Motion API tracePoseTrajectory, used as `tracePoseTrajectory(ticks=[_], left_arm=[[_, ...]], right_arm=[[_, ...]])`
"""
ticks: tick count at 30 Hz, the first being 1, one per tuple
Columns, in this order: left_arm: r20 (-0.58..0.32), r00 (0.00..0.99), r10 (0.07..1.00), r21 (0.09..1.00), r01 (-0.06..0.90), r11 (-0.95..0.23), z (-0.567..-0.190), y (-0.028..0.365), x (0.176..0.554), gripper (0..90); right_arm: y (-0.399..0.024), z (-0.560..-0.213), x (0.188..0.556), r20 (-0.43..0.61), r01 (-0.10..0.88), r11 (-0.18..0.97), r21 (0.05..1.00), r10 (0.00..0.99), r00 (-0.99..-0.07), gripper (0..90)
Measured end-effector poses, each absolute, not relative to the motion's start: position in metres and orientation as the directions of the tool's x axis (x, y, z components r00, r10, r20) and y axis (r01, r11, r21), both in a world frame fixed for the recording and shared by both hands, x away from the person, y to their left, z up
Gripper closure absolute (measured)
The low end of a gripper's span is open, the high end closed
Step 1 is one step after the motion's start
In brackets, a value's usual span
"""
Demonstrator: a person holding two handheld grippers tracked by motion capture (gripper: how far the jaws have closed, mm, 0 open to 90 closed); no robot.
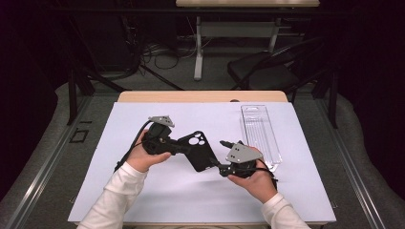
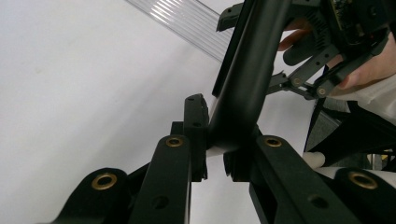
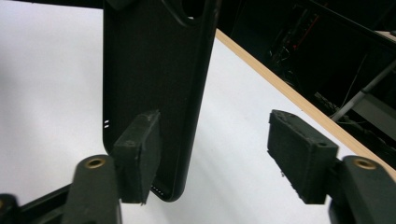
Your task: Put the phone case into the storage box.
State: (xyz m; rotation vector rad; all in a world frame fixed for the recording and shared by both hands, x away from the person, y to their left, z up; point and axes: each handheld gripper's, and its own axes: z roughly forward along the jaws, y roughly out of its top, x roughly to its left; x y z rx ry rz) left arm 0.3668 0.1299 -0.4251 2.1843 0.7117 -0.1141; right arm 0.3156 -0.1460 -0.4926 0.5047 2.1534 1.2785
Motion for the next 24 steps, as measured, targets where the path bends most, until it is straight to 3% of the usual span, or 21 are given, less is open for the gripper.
tracePoseTrajectory(ticks=[24], left_arm=[[-0.302,0.834,0.463,0.620,0.540,-0.569,-0.421,0.122,0.382,81.3]], right_arm=[[-0.142,-0.475,0.318,-0.267,0.064,0.493,0.868,0.570,-0.777,28.8]])
